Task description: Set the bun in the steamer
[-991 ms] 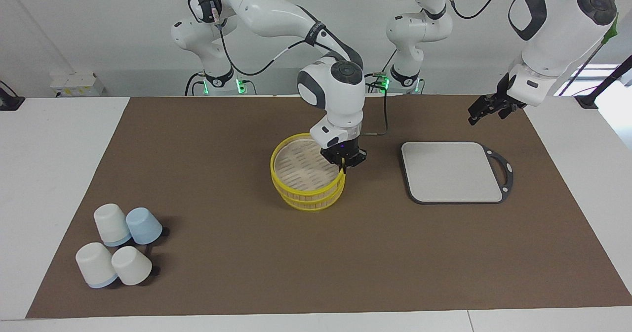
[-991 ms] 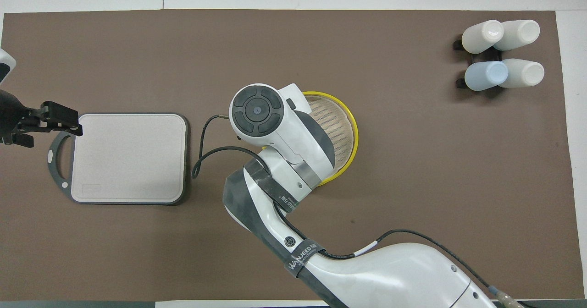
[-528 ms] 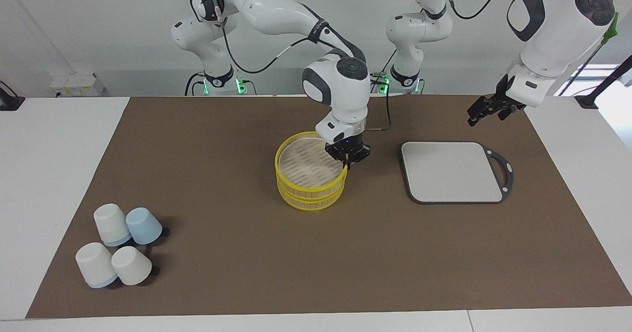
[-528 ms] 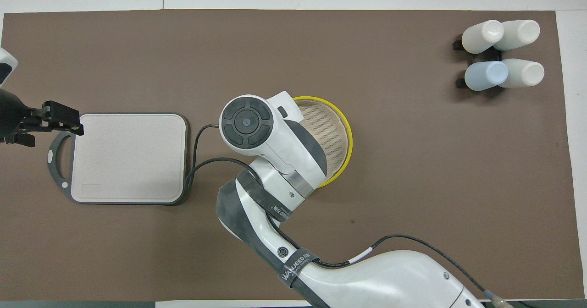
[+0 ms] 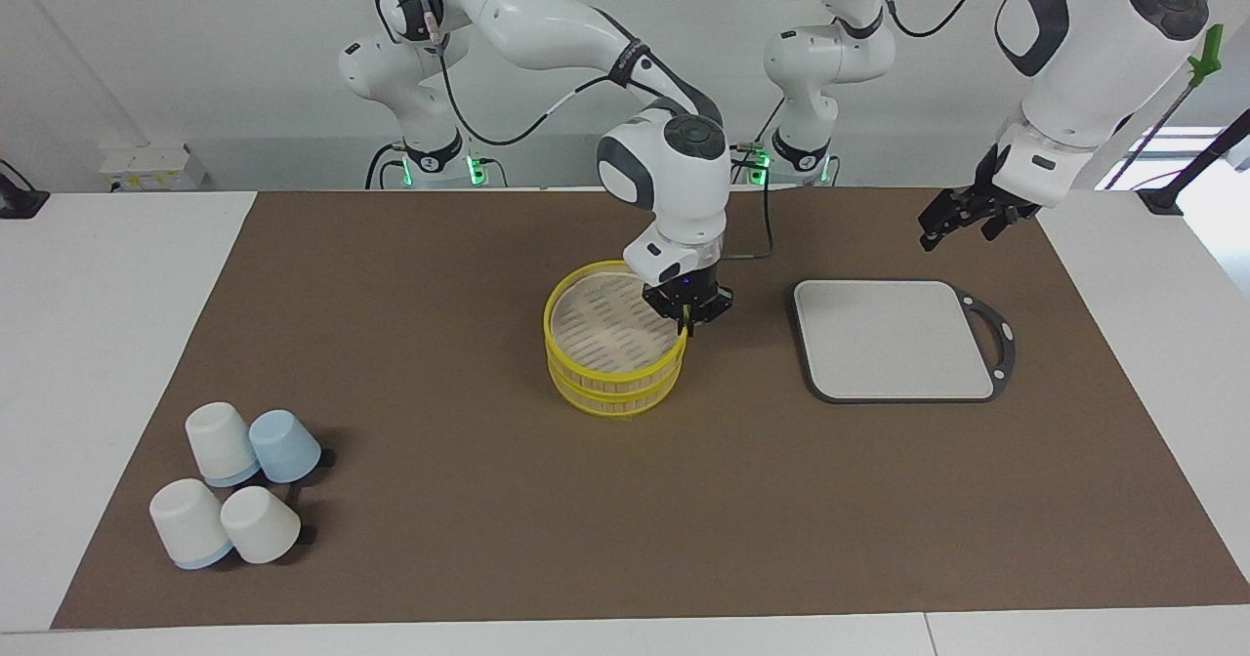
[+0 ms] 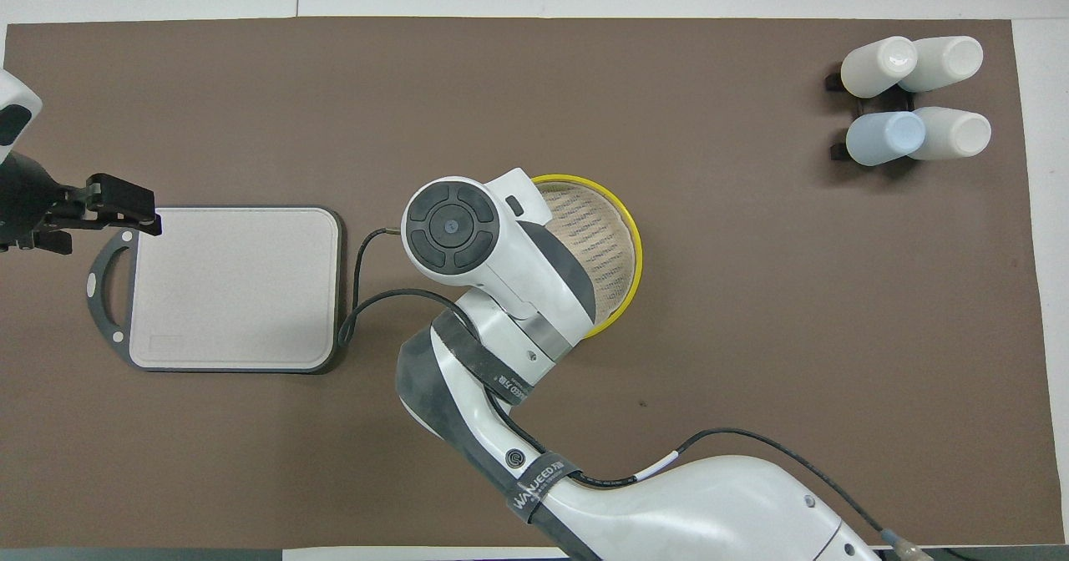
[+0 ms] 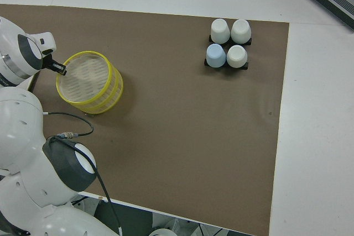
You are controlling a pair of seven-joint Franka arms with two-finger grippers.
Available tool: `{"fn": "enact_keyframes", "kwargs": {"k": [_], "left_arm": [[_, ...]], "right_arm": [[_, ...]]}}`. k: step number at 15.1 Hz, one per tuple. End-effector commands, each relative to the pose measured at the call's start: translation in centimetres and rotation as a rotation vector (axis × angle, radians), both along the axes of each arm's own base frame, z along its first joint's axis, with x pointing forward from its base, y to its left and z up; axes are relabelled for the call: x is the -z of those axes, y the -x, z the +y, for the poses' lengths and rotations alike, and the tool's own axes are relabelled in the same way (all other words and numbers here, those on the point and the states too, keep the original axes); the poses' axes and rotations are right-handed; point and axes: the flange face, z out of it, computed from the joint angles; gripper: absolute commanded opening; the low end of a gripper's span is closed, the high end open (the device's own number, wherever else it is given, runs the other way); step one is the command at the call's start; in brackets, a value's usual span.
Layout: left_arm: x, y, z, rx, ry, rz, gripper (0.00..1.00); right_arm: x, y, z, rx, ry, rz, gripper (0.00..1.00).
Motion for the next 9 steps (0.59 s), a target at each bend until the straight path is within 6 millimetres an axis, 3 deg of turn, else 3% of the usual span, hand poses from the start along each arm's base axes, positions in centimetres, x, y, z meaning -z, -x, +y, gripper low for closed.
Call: {"fn": "enact_keyframes", "kwargs": {"k": [1, 3, 5, 9], "left_arm": [[0.0, -0.4, -0.1, 0.019, -0.001, -0.019, 1.0], [0.1, -0.2, -0.1, 0.019, -0.001, -0.01, 1.0], [0.0, -0.3, -0.1, 0.013, -0.001, -0.014, 1.0], [-0.3, -0.1, 0.6, -0.001, -0.002, -0.017, 1.0]], "right_arm": [[-2.5, 0.0, -0.9, -0.012, -0.003, -0.003, 1.0], [-5.9, -0.7, -3.1, -0.015, -0.004, -0.011, 1.0], [-10.0, -1.6, -6.9, -0.061, 0.004, -0.017, 1.0], [-15.3, -3.7, -17.2, -0.205, 0.062, 0.031, 1.0]]}}
